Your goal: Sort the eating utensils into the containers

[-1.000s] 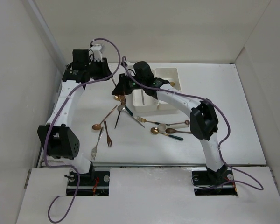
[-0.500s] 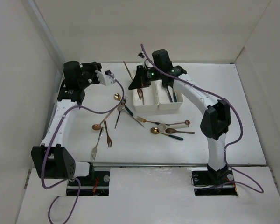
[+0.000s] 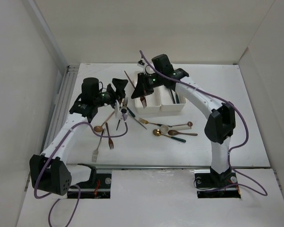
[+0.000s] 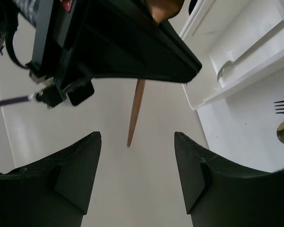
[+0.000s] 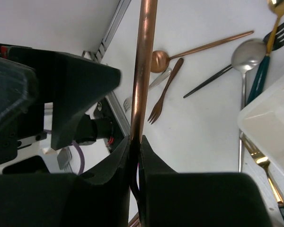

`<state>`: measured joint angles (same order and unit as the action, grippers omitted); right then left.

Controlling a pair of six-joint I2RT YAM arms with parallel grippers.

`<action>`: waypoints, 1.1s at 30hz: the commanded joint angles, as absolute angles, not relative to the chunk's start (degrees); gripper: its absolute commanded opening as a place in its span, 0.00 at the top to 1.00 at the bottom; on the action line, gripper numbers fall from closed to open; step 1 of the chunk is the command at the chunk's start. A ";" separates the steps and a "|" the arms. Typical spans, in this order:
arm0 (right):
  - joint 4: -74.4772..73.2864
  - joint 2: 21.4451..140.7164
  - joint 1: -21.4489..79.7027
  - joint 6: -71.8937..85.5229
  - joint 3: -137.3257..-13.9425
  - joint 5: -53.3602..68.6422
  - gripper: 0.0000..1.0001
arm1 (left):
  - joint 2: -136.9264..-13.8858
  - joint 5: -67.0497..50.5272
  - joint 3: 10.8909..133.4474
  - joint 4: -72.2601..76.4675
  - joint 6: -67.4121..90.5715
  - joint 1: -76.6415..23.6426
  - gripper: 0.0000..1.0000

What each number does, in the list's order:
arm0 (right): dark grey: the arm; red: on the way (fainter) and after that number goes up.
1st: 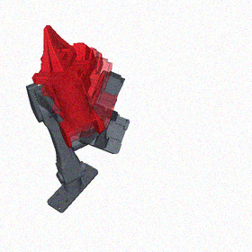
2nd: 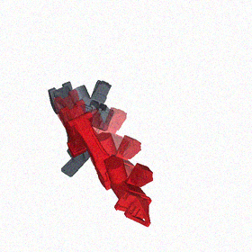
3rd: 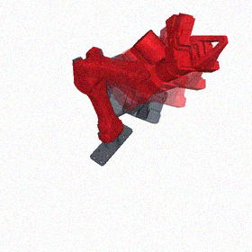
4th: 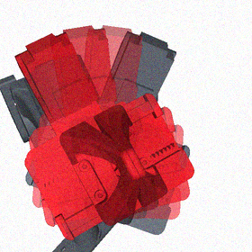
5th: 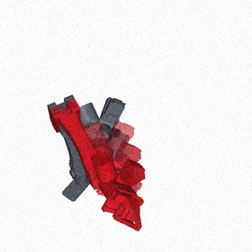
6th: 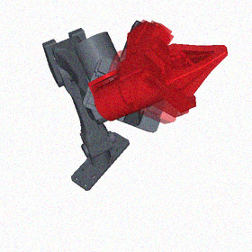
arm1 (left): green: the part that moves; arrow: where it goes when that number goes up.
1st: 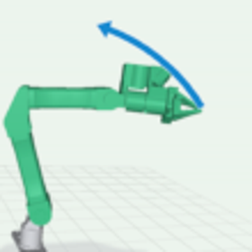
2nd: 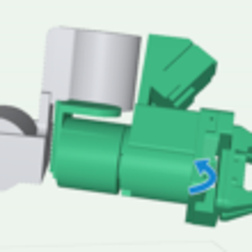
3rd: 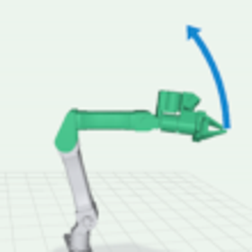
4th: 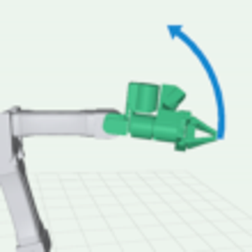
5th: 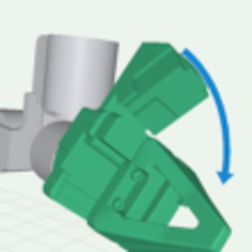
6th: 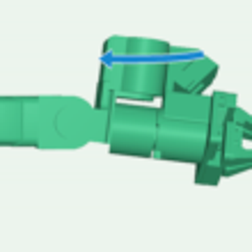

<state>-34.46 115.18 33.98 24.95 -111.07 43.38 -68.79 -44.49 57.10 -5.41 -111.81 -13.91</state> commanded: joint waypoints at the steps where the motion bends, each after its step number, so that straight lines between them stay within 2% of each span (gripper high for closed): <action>1: -35.85 111.36 36.04 23.20 -111.45 44.21 1.00 | -69.17 -48.16 56.96 -4.85 -132.19 -15.55 0.40; 4: -36.91 111.88 36.56 22.68 -111.45 44.82 1.00 | -69.17 -47.03 55.63 0.26 -132.19 -16.17 0.40; 9: -37.44 111.88 38.23 21.45 -111.45 45.87 1.00 | -70.84 -44.47 56.16 -0.53 -130.70 -16.79 0.44; 13: -36.75 111.36 38.76 20.92 -111.45 46.40 1.00 | -71.89 -41.05 56.69 -3.33 -132.71 -17.31 0.74; 14: -36.74 111.36 38.76 20.92 -111.45 46.41 1.00 | -72.42 -39.83 56.69 -3.34 -133.50 -17.31 0.84; 17: -36.74 110.83 38.76 20.92 -111.45 45.79 1.00 | -72.42 -38.33 57.22 -4.48 -133.51 -17.31 0.90; 19: -36.12 110.83 38.76 20.92 -111.45 45.79 1.00 | -72.42 -38.32 57.22 -4.48 -133.51 -17.31 0.99; 23: -35.60 110.31 38.76 20.92 -111.45 45.79 1.00 | -72.42 -37.80 57.74 -4.48 -127.65 -18.98 1.00; 24: -35.07 110.30 38.76 20.92 -111.45 46.31 0.88 | -71.90 -37.79 58.44 -4.48 -124.40 -19.77 1.00; 26: -33.32 108.64 36.57 21.61 -110.75 46.32 0.44 | -71.89 -36.31 61.85 -5.00 -115.45 -20.82 1.00; 27: -32.70 107.68 35.43 23.45 -110.74 44.84 0.29 | -73.46 -35.78 63.61 -7.71 -105.39 -20.83 1.00; 30: -24.37 100.50 29.20 29.76 -106.89 36.15 0.00 | -76.28 -35.77 70.82 -18.22 -92.32 -21.45 1.00; 33: -13.91 91.54 22.86 35.58 -101.61 23.51 0.00 | -78.75 -37.26 72.69 -24.33 -82.20 -22.06 1.00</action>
